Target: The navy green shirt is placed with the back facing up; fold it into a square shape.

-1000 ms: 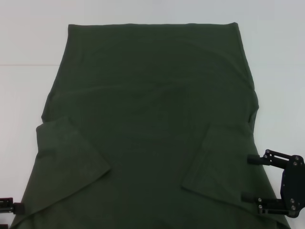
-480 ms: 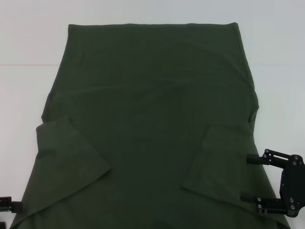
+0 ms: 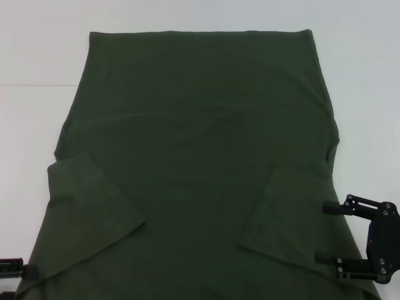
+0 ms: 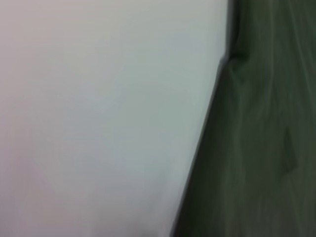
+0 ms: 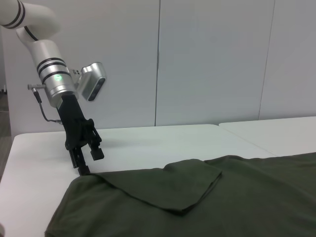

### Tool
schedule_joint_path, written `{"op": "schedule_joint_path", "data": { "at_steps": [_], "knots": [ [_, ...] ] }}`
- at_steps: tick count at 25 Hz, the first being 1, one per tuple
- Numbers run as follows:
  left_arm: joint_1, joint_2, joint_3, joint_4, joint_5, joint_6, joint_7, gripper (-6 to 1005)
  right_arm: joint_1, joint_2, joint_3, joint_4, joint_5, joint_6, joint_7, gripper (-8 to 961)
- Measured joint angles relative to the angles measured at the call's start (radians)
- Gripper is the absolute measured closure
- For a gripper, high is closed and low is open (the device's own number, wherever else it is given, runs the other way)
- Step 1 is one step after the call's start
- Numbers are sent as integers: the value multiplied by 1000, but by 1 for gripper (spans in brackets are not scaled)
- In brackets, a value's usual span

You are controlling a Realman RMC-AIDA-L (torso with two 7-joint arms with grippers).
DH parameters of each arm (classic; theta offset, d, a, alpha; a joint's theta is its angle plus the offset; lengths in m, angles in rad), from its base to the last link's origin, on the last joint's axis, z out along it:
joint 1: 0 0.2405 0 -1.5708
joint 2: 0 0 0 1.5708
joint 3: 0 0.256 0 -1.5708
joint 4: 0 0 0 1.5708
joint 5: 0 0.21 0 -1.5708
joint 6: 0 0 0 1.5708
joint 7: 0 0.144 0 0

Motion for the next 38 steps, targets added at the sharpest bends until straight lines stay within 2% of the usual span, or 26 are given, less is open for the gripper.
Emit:
{"op": "schedule_joint_path", "data": {
  "at_steps": [13,22,38],
  "knots": [
    [-24,-14,-1,-16,-6,12,3,157,4,0,0,0,0,-3,4,110],
    [-56,-40,-2,-8,-12,41,14,157,9,0,0,0,1,-3,6,111],
    [-56,-48,65,79,19,23,-15,170,12,0,6,0,6,-8,6,112]
  ]
}}
